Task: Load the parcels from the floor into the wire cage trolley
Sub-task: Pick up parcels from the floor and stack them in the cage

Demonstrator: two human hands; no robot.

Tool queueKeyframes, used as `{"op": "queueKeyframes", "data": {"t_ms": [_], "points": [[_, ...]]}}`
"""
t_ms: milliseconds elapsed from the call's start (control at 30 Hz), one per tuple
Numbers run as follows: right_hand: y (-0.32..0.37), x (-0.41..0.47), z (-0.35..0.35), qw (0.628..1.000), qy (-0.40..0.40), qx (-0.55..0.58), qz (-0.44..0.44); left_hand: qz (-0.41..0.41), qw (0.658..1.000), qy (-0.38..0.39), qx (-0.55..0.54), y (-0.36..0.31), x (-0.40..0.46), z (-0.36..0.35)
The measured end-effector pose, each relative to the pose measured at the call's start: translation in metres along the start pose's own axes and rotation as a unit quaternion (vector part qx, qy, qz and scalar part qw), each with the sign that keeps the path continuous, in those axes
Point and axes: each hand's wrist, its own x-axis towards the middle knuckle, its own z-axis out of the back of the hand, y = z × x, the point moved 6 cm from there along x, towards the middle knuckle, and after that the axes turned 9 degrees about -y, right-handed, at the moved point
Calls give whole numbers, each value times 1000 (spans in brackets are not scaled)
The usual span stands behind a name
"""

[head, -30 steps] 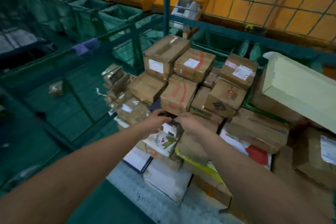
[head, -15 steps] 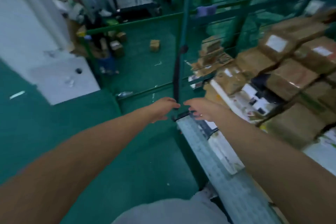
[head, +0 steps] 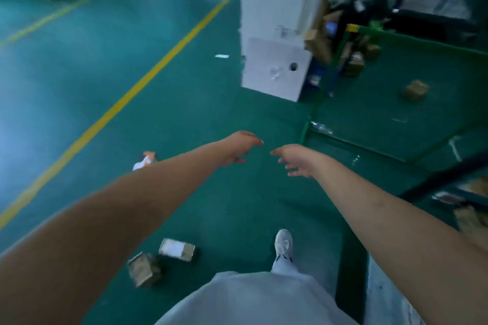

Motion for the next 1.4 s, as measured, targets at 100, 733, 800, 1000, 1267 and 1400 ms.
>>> {"op": "queueKeyframes", "data": {"t_ms": [100,733,800,1000,1267,1400], "points": [[53,9,-67,996,57,-62,38,44,995,-68,-52,46,-3,74],[257,90,-375,892,289,-333,100,325,840,-316,-298,294,2,334],[280,104,-386,887,288,-343,110,326,831,-326,-312,294,12,349],[354,138,-421,887,269,-342,151,309,812,-340,-359,292,47,394],[424,163,-477,871,276,-366,177,295,796,-342,-403,314,100,461],[458,199,-522,868,276,-376,168,297,802,-323,-406,344,154,510]]}}
